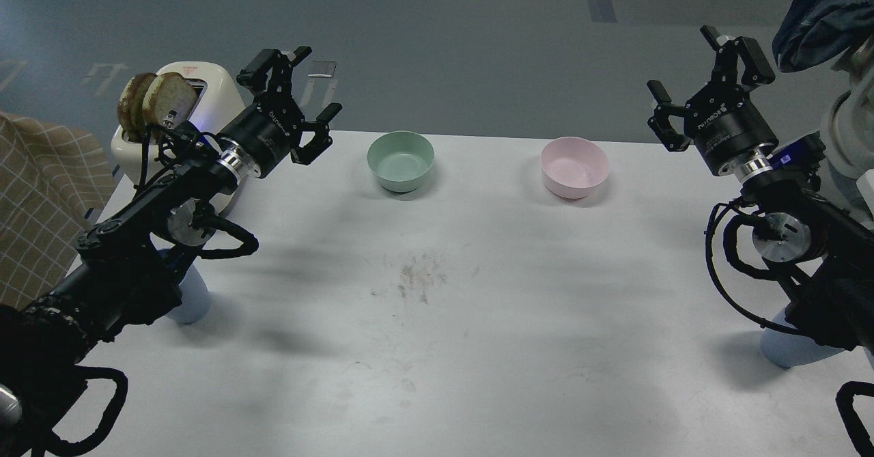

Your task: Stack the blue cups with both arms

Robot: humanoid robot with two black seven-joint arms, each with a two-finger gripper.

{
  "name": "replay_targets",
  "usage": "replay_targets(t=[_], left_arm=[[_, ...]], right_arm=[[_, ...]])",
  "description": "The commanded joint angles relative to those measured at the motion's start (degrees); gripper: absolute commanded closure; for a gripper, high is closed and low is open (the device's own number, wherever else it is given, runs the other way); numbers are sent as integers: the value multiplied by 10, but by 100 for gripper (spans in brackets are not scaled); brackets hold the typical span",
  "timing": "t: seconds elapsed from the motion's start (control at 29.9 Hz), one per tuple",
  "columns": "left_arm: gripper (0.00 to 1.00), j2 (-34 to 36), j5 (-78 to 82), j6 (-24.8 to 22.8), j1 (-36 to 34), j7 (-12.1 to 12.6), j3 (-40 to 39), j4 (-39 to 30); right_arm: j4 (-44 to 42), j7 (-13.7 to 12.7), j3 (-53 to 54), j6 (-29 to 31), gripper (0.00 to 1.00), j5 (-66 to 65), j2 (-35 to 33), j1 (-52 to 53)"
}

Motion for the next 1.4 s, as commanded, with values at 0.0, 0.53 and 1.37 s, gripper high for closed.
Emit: replay_targets(t=[0.0,0.53,1.37], left_arm=[[2,1,0,0,3,0,-1,-10],[2,3,0,0,16,0,-5,-27],[2,1,2,0,30,1,-2,-84]], right_arm=[[2,0,0,0,0,0,0,-3],[9,0,0,0,0,0,0,-5],[46,0,-1,0,0,-3,-20,-10]])
